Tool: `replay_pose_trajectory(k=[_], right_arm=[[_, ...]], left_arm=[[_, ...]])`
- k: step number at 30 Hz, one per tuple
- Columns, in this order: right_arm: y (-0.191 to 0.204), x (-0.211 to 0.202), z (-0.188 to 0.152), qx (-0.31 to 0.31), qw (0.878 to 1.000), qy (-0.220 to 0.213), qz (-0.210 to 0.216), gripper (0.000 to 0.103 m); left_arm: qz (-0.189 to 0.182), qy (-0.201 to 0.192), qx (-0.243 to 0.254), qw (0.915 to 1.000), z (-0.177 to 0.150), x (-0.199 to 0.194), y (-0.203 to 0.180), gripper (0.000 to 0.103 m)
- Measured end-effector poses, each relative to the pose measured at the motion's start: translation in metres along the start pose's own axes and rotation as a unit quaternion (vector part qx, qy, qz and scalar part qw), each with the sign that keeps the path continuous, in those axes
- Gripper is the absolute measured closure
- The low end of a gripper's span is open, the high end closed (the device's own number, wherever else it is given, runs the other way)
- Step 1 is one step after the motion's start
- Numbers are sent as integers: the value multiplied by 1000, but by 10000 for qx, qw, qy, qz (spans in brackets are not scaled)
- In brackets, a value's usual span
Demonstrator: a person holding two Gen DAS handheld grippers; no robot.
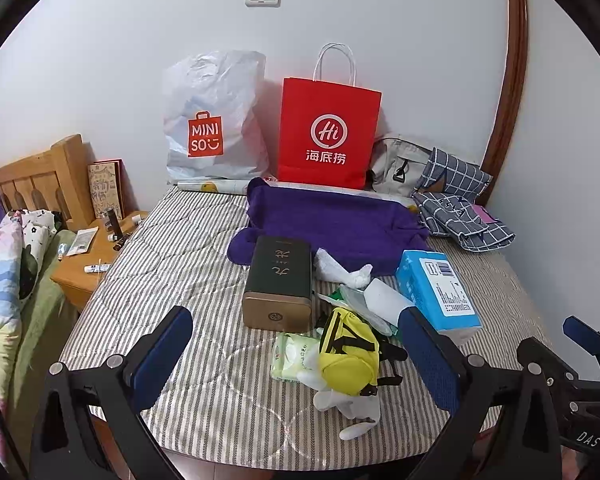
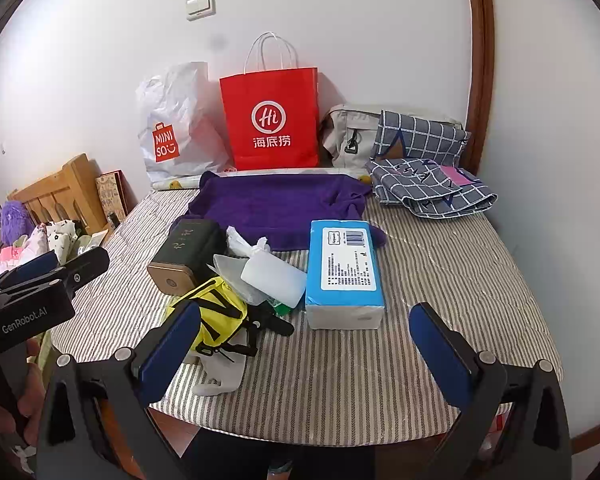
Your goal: Organize soft objects
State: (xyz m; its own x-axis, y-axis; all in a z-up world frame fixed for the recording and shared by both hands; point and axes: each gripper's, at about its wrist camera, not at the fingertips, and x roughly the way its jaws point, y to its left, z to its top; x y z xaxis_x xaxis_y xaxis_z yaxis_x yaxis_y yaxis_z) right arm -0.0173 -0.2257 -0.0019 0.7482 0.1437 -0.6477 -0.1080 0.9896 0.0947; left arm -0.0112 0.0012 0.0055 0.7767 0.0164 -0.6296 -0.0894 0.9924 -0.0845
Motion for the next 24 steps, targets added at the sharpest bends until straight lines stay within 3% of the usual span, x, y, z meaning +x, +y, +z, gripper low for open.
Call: replay_pose_trajectory(k=[24], right_arm=[[-4,-2,1,47,10000,-15,-28,0]], left_arm=[[39,-33,33,10000,-5,1,-3,0]])
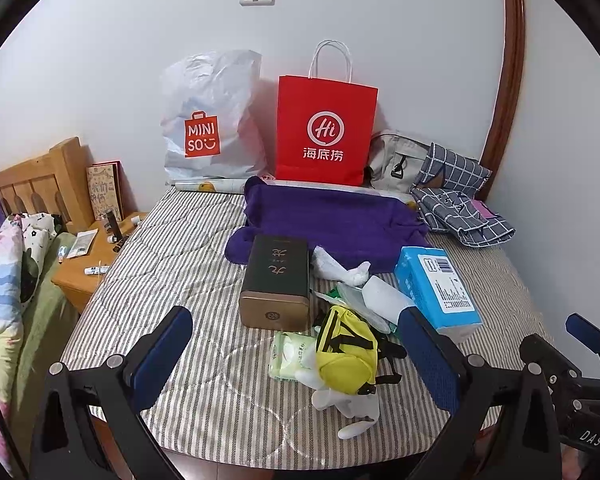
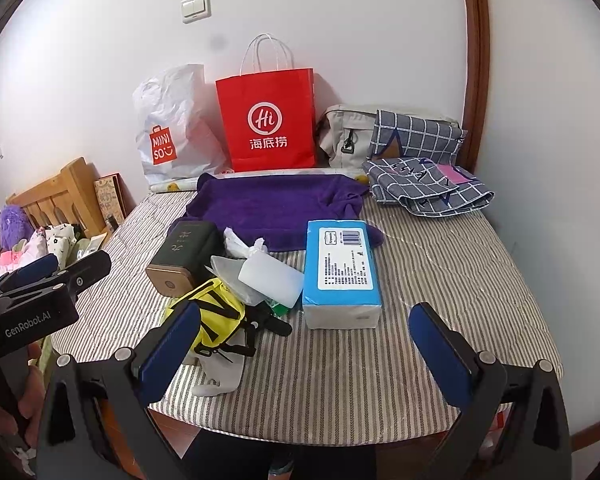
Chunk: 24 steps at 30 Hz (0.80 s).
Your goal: Organize soft objects
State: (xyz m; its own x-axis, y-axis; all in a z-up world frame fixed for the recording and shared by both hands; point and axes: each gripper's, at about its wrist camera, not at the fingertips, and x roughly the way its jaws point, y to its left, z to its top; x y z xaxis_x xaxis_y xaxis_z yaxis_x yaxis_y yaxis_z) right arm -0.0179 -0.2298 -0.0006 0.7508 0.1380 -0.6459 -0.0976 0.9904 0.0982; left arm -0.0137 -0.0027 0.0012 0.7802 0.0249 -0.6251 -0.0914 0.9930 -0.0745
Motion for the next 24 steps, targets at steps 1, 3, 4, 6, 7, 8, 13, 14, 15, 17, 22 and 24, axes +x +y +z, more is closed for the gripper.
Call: replay_pose_trajectory(k=[1,3,4,6,7,8,13,14,15,17,22,24], right_arm=[[0,0,0,2,10000,-5,-6,0],[0,0,0,8,10000,-3,-12,0],[0,0,-1,4,10000,-8,-11,0],[0,0,-1,1,10000,-7,-14,0],[0,0,-1,1,10000,-10,-12,0],[0,0,-1,2,10000,-10,-10,0],[0,0,-1,6,10000,-15,-8,0],[-1,0,-1,2,10000,-21,-2,0],[-1,0,-1,-3,10000,-21,0,0],[0,0,-2,-8,10000,-29,-7,0],[0,0,-4,-4,10000,-31,1,0],[0,0,-4,-9,10000,-37,1,0]], left_arm=[[-2,-4,-1,10000,0,0,0,0],[-3,-3,4,10000,-1,0,-2,0],[0,-6,4,10000,-1,0,-2,0],[-4,-2,7,10000,-1,1,-2,0],[-2,-1,10,10000,0,0,-2,0],[2,-2,10,10000,0,1,-2,0],[-18,11,16,10000,0,1,-4,0],[-26,10,14,10000,0,1,-5,0],[-30,24,16,10000,1,1,-5,0],[-27,21,15,10000,1,1,-5,0],[-29,7,11,10000,2,1,-5,0],[-29,6,10,10000,2,2,-4,0]])
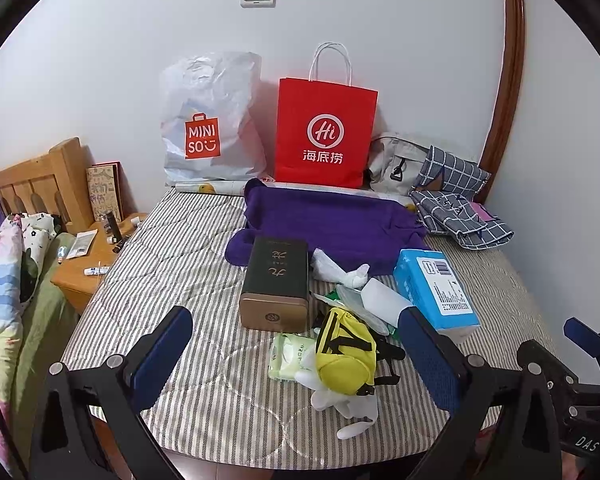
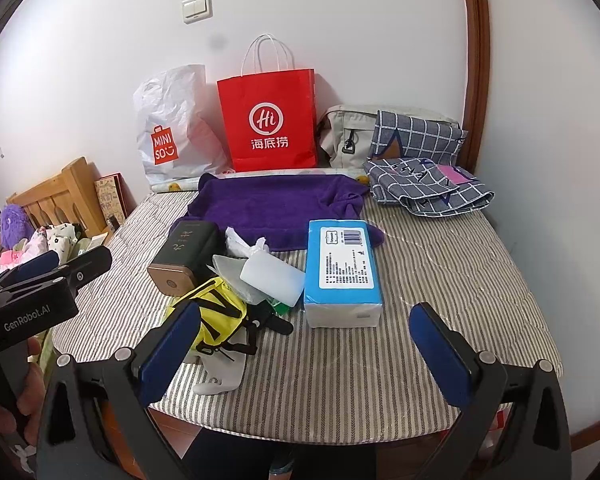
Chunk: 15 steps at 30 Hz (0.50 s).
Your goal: Organize soft objects
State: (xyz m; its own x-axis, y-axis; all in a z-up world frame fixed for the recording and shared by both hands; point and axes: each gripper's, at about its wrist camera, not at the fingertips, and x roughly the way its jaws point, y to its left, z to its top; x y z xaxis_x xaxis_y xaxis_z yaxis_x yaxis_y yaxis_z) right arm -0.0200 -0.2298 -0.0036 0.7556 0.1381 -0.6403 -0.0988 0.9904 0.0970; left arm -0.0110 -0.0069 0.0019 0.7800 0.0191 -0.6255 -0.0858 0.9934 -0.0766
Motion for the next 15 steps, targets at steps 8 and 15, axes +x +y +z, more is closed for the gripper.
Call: replay_pose_trajectory(k=[8,15], right_arm=[[4,-2,-2,-19,10000,-22,8,0],[5,-3,-1,-19,10000,-27,11,0]], left_arm=[[-5,8,-5,10000,0,-1,4,0],[-46,-11,0,10000,-1,-2,5,0]])
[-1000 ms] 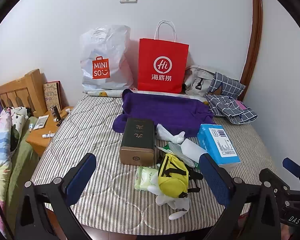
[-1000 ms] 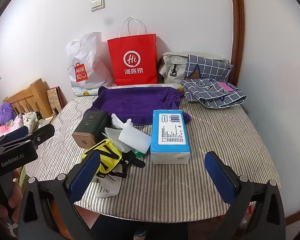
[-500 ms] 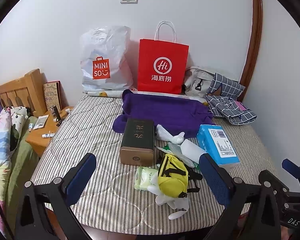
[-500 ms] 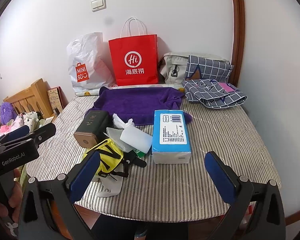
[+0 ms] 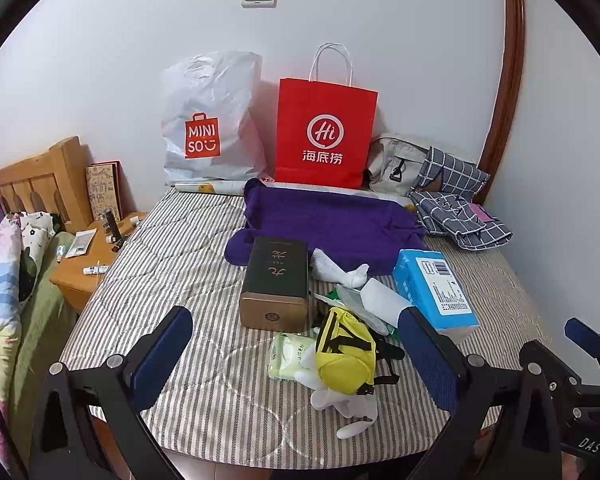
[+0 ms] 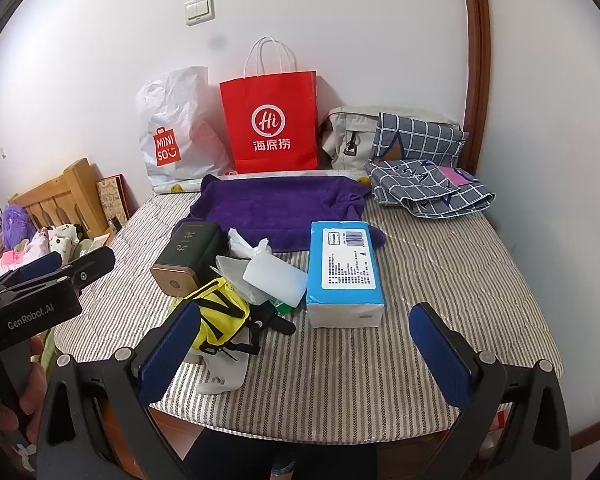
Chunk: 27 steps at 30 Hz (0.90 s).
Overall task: Organize soft objects
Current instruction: 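Reach the left gripper to the yellow strapped pouch and grasp it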
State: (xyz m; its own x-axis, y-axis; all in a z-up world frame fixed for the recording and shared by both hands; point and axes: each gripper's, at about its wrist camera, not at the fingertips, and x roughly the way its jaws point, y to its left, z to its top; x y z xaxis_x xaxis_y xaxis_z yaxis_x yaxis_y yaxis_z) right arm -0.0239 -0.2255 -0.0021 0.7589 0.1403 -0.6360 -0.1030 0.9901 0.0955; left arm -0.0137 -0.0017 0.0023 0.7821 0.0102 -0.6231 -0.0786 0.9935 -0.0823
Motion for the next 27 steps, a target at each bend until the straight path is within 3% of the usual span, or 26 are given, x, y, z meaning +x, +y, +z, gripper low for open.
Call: replay_pose_trajectory(k=[11,18,27], right_arm=[[-4,-1,-2,67,9999,-61,98,0],[-6,26,-12,50,9995,190,232,5],[-22,62,-32,267,9978,569,221,7]], left_arm=[[3,6,-7,10000,-1,-1,0,0],[67,293,-100,9995,-6,22,8,0],[-152,778,646,9948,-34,65,-22,0]])
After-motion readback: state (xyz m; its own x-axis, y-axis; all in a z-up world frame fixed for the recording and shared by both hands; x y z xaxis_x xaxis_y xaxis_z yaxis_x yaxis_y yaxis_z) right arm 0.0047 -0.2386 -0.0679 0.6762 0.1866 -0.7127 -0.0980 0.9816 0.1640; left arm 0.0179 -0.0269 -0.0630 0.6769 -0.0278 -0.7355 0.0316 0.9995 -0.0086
